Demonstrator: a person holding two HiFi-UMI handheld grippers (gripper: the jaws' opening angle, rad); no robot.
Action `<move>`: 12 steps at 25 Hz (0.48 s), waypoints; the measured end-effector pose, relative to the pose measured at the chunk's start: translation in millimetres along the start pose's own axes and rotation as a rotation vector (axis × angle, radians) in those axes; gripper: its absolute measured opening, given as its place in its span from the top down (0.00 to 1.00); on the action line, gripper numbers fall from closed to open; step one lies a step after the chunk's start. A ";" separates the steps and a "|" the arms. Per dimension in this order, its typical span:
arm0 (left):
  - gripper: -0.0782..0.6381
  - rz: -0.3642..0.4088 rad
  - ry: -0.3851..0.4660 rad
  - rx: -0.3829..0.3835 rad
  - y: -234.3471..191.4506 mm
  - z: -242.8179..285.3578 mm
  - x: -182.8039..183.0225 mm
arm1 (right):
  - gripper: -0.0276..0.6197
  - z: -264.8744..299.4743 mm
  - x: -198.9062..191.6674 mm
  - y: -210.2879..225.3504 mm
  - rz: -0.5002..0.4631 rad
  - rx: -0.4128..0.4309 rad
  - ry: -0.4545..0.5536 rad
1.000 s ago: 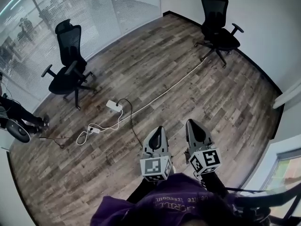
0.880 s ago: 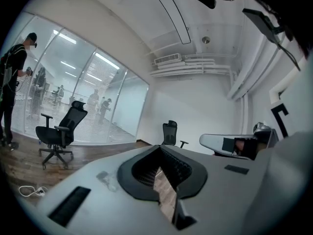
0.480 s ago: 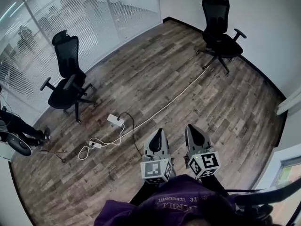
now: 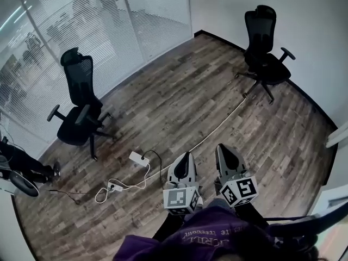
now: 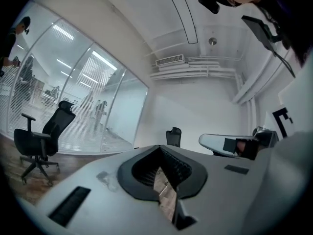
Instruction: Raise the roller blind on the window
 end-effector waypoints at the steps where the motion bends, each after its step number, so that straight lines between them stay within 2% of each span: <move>1: 0.89 -0.009 -0.004 0.016 -8.4 5.9 -1.2 | 0.96 9.0 -0.8 0.3 0.009 0.006 -0.004; 8: 0.89 -0.012 -0.009 0.085 -41.1 55.4 -7.1 | 0.96 72.9 -3.8 25.2 0.000 0.024 -0.038; 12: 0.89 -0.031 -0.037 0.163 -69.7 101.8 -4.1 | 0.96 130.4 -4.7 46.8 0.000 0.045 -0.063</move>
Point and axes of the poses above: the fingertips, and each gripper's own axes: z forward along the fingers, y to its right, x out of its top, the point moved 3 cm from there along -z, backward along the fingers, and after that the axes turned 8 degrees about z, right-handed, at the moved point
